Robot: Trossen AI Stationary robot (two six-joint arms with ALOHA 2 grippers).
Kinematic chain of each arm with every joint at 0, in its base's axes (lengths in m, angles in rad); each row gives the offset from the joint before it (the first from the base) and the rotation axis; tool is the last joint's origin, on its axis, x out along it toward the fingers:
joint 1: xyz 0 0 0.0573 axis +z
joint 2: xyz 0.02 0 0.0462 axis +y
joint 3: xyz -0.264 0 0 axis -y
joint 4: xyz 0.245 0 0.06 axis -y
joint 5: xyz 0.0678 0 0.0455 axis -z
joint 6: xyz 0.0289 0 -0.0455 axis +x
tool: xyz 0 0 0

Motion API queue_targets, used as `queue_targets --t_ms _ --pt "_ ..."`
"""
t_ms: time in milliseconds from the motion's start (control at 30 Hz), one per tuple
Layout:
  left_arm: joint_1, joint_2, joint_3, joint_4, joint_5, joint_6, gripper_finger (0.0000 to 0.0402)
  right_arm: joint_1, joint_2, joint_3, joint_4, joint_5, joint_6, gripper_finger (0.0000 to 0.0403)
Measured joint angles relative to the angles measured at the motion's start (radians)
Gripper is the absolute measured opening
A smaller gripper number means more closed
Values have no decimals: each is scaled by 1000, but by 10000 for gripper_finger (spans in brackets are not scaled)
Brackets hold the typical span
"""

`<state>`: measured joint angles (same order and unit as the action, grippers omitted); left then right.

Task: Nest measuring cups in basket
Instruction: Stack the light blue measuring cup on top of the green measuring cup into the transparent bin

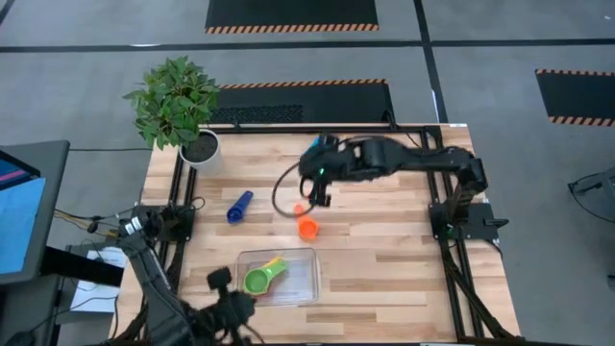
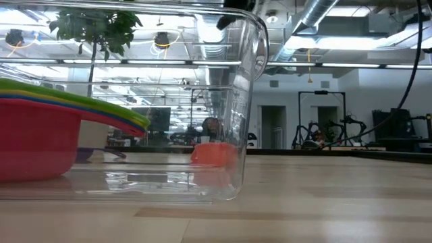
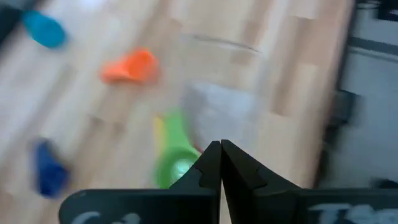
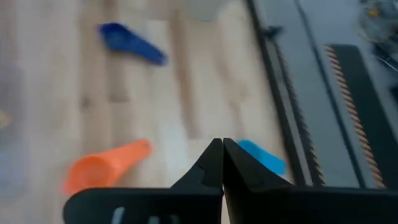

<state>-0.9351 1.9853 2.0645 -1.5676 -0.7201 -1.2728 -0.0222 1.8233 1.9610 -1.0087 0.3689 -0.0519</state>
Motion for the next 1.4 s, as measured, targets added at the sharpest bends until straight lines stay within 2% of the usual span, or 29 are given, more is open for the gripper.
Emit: queue_targets --t_ms 133,333,400,600,700,800,1000,1267,1400 --pt "69 -142 -233 -3 -49 43 0 -85 -9 0 -3 29 1 16" --pt "130 -456 -629 24 -25 -105 0 -208 23 -1 -43 15 30 23" --pt "130 -572 -744 92 -31 -127 0 -247 51 -2 -41 -35 33 23" --pt "130 -895 -1079 313 -25 -109 0 -358 153 -1 50 -337 -22 16" --pt "135 -1016 -1210 402 -23 -118 0 -395 214 -2 64 -432 -78 19" --pt "134 -1113 -1297 478 -8 -136 0 -418 260 -1 23 -471 -108 29" --pt "134 -1206 -1381 552 7 -78 0 -434 340 -2 4 -657 -179 66" --pt "134 -1207 -1386 563 28 -77 0 -427 432 -1 13 -648 -193 157" --pt "134 -1207 -1386 578 28 -77 0 -429 441 -1 14 -592 -212 203"
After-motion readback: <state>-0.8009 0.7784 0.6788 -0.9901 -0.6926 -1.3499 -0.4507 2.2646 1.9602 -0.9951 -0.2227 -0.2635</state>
